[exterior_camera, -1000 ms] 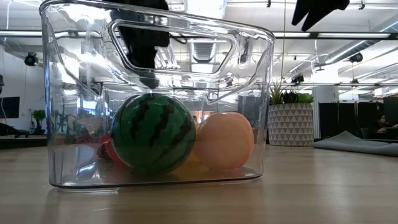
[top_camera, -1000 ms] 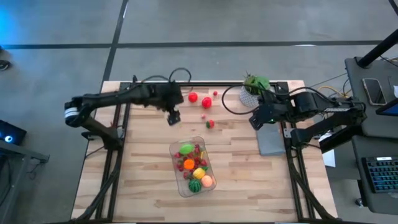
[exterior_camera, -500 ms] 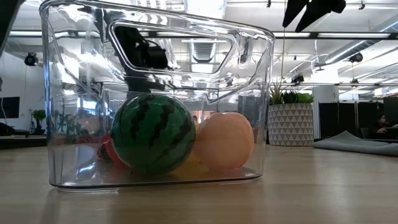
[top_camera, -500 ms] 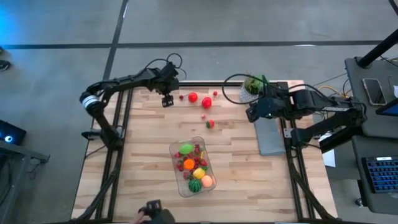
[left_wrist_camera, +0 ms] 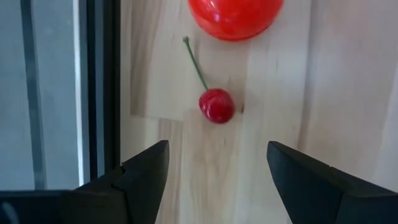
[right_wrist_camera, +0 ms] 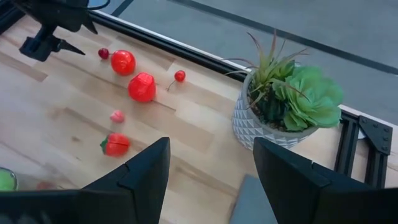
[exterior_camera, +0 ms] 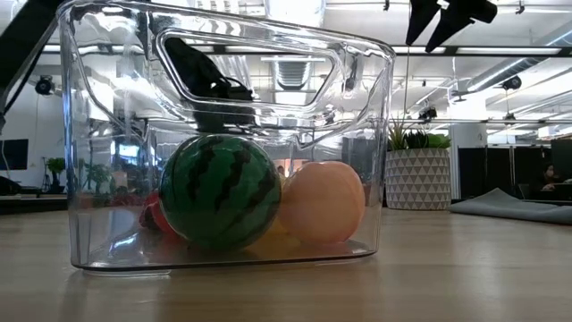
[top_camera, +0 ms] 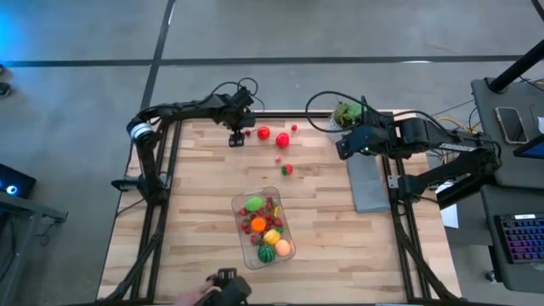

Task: Pick and placing Produce into tupperware
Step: Put the red cherry into the transparent bin

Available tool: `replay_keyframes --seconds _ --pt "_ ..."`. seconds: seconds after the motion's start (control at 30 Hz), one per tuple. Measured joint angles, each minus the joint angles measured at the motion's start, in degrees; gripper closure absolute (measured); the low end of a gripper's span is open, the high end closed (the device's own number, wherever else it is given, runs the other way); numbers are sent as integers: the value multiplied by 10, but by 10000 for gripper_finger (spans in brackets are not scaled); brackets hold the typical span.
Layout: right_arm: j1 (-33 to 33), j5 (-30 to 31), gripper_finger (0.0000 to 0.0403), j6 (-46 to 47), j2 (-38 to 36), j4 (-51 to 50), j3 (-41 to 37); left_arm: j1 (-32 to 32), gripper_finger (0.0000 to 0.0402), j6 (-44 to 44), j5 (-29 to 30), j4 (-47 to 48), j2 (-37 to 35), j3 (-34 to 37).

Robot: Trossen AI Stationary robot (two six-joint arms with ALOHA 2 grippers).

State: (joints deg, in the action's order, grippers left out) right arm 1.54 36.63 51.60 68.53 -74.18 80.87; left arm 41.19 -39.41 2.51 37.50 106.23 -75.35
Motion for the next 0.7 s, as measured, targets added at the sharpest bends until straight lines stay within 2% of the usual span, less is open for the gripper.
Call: replay_keyframes --seconds 0.23,0.7 --pt "0 0 179 6 0 0 -3 1 146 -2 -26 -4 25 -31" --pt "0 -1 179 25 0 6 -13 5 146 -2 -68 -6 63 -42"
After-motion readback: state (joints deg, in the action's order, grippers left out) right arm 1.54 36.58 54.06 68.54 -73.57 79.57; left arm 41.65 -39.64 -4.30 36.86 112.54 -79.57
